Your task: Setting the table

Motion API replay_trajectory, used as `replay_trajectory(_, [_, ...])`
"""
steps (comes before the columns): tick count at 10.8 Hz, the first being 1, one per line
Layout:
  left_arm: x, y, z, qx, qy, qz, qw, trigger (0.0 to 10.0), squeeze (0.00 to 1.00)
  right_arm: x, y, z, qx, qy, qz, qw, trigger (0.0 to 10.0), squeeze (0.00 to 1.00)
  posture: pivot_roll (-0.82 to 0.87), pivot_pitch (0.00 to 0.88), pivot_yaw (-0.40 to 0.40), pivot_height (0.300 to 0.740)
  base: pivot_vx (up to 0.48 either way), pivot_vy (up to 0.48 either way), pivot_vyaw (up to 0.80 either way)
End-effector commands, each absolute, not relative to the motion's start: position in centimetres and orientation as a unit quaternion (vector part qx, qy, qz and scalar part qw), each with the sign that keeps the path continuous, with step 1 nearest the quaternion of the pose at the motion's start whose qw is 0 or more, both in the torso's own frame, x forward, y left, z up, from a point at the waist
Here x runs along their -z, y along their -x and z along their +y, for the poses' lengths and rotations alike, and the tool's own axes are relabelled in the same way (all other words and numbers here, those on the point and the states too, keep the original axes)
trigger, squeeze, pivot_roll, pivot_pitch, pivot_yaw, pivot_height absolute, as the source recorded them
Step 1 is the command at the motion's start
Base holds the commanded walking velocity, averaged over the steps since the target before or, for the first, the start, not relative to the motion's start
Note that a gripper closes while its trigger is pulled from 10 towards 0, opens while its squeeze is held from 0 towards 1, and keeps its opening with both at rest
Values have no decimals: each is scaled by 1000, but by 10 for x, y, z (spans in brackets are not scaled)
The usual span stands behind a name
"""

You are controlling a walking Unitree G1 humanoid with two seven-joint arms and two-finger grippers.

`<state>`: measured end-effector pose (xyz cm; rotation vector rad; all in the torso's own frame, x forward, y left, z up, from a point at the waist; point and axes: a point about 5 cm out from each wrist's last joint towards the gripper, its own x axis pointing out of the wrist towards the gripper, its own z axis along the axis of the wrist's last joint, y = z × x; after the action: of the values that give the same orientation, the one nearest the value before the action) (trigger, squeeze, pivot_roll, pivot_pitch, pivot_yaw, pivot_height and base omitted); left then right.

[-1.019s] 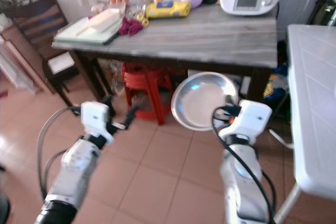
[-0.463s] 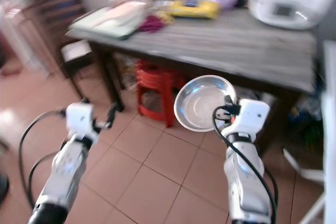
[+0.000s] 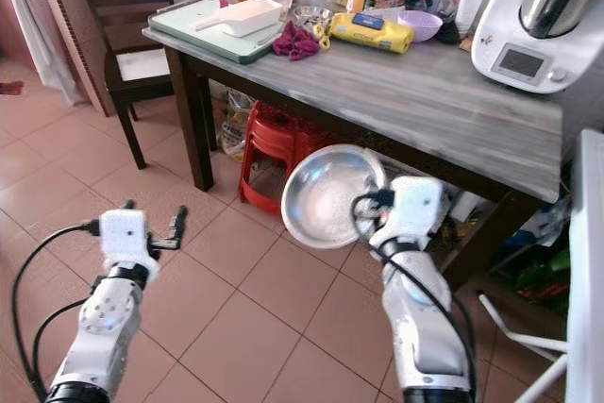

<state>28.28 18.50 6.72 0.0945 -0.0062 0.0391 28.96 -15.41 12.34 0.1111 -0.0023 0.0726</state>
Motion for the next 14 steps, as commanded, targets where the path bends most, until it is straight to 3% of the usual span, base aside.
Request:
replay_trajectory(1, [-64,-279,184,-23,-46,6,999,10000,0,-124,-290,-156,-36,-55,-6,998,10000,0,-90,46,-48,740,0,0,0])
replay_trajectory(6, [-75,-289,156,51,-40,-17,998,10000,0,-125,-279,-180,41,-64,-36,996,10000,0,-133,26,69,740,0,0,0])
replay_trajectory(9, [-76,-294,148,85,-39,-14,996,10000,0,-125,-274,-180,63,-69,-43,995,10000,0,-183,27,97,740,0,0,-292])
replay_trajectory(14, [-73,-295,151,85,-28,-9,996,10000,0,-132,-280,-177,52,-62,-54,995,10000,0,-159,0,42,740,0,0,0])
